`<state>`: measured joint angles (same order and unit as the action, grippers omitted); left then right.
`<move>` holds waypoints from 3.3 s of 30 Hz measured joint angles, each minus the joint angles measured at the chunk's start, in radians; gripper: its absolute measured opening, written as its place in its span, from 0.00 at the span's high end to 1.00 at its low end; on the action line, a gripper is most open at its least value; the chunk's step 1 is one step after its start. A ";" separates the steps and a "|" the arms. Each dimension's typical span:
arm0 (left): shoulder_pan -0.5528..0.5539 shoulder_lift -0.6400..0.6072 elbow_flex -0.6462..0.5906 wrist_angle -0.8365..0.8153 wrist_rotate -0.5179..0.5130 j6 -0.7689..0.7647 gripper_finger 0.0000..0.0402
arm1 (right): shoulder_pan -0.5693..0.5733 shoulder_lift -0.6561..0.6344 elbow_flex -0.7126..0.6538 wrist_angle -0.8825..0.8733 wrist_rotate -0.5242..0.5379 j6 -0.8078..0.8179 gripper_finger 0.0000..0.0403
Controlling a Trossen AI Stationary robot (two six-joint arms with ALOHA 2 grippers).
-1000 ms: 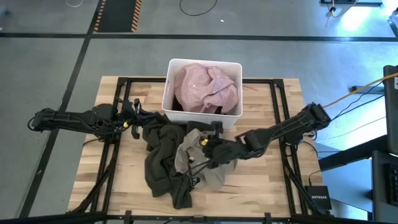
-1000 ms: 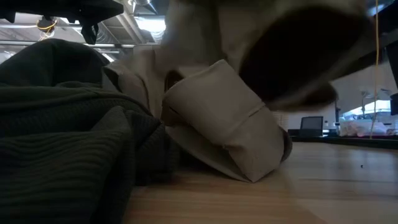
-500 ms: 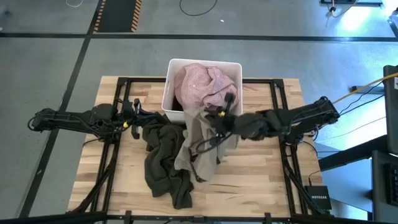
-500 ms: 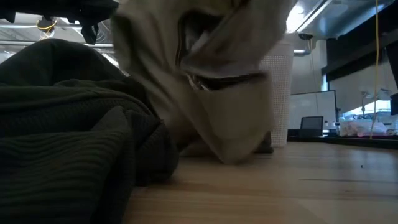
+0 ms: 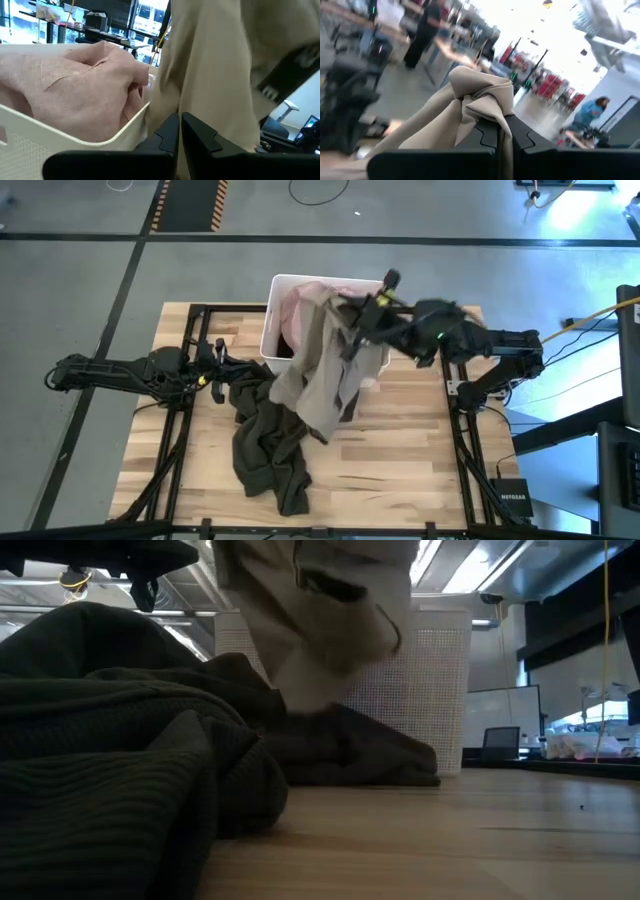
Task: Sort clothes
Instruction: Put the brown short into the white laundry bin
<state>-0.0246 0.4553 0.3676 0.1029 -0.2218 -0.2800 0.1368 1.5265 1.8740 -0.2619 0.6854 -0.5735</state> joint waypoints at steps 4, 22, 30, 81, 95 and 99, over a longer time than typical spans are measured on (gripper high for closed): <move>0.000 0.000 0.000 -0.028 0.000 -0.026 0.96 | -0.049 -0.001 0.027 0.153 -0.042 -0.055 0.98; 0.000 0.003 0.000 -0.010 -0.008 0.003 0.96 | -0.262 -0.001 0.099 0.506 -0.191 -0.299 0.98; 0.000 0.004 0.000 -0.010 -0.011 0.009 0.96 | -0.326 0.013 0.079 0.158 -0.137 -0.210 0.98; 0.000 0.040 0.000 -0.009 -0.011 -0.006 0.96 | -0.446 0.307 -0.653 0.091 -0.506 0.454 0.95; 0.000 0.044 0.000 -0.009 -0.011 -0.009 0.96 | -0.445 0.332 -0.565 -0.025 -0.520 0.673 0.85; -0.002 0.045 0.000 -0.018 -0.002 -0.026 0.96 | -0.445 0.332 -0.444 -0.176 -0.553 0.683 0.71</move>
<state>-0.0263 0.5008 0.3676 0.0847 -0.2239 -0.3061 -0.3080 1.8584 1.4295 -0.4375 0.1327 0.1090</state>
